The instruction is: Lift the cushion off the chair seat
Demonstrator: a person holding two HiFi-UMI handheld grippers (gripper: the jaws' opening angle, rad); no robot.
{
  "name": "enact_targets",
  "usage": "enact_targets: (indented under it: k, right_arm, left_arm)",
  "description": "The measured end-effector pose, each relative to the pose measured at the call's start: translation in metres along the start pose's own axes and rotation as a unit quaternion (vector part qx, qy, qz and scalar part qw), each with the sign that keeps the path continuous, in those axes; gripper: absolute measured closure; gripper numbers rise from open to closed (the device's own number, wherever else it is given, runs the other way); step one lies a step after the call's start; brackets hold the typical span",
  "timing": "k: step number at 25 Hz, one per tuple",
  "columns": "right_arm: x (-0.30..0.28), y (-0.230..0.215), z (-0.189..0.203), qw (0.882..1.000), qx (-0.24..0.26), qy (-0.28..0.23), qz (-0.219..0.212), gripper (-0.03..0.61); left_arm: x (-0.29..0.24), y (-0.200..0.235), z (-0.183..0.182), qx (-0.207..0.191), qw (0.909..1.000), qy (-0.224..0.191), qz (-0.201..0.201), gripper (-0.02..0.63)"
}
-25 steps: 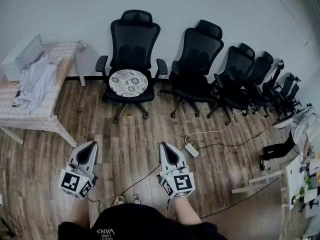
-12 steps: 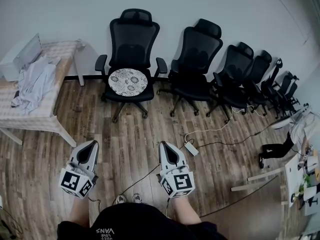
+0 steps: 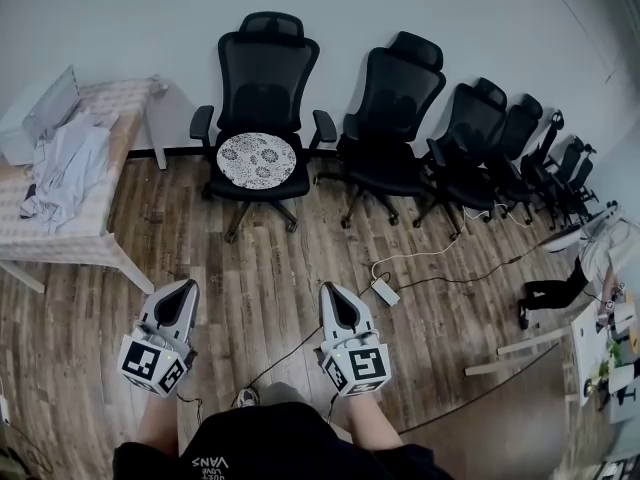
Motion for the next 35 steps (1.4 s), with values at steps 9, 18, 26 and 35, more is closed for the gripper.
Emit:
enact_targets:
  k: [9,18,26,35]
  right_arm:
    - [-0.023,-0.011,0.002,1.0,0.0,0.007,0.004,0.561]
    - [-0.072,-0.048,-0.001,1.0,-0.003,0.007,-0.002,0.561]
    - [-0.122,-0.095,0.004,1.0,-0.004,0.007,-0.018,0.561]
    - [-0.158,-0.141,0.007,1.0,-0.009,0.004,-0.03,0.561]
  left_arm:
    - [-0.022,0.016,0.004,0.008,0.9999,0.007,0.003,0.604]
    - [-0.075,0.034,-0.001,0.01,0.9999,0.003,-0.006,0.604]
    - [-0.137,0.044,0.003,0.009,0.9998,0.004,-0.02,0.604]
    - [-0.189,0.048,0.009,0.009,0.9994,0.007,-0.032,0.604]
Point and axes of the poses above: the fingertips, and each gripper's own axes: x backward along the fingers, y to its left, z out of its underside, the point moved 6 cm from there along x, backward along the fingers
